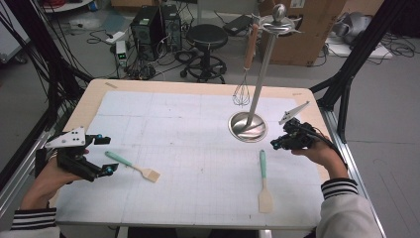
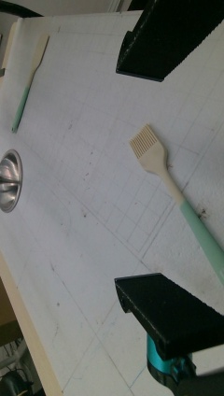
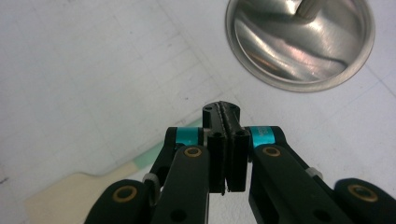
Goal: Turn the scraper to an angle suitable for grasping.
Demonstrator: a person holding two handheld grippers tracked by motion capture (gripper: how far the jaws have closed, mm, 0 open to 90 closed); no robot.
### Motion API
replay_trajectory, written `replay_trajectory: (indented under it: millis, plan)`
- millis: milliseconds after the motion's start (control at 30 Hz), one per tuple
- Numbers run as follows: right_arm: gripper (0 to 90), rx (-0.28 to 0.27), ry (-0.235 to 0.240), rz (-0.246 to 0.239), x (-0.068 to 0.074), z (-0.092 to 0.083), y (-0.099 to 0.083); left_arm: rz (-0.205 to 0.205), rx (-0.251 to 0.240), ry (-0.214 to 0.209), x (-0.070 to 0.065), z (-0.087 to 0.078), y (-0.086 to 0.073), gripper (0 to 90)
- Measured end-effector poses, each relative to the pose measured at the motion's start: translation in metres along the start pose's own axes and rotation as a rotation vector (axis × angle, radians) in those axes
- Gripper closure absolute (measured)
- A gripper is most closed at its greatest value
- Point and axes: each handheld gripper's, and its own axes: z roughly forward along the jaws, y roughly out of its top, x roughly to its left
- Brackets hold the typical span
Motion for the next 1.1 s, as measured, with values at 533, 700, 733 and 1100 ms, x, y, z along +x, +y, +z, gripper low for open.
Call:
replay_trajectory:
  millis: [533,700,733,1100]
  plan:
    - [88.9,0.152,-0.001,-0.027,-0.012,0.033,0.002,-0.001,0.000,-0.001,0.000,0.000,0.000,1.7]
    - [88.9,0.185,-0.005,-0.052,-0.013,0.039,0.001,-0.003,0.001,0.000,0.000,0.000,-0.001,1.7]
    - [88.9,0.197,-0.006,-0.052,-0.013,0.041,0.000,-0.003,0.001,0.000,0.000,0.000,-0.001,1.7]
    - [88.9,0.284,-0.006,-0.098,-0.013,0.058,-0.002,-0.002,0.001,0.002,0.000,-0.002,-0.001,1.7]
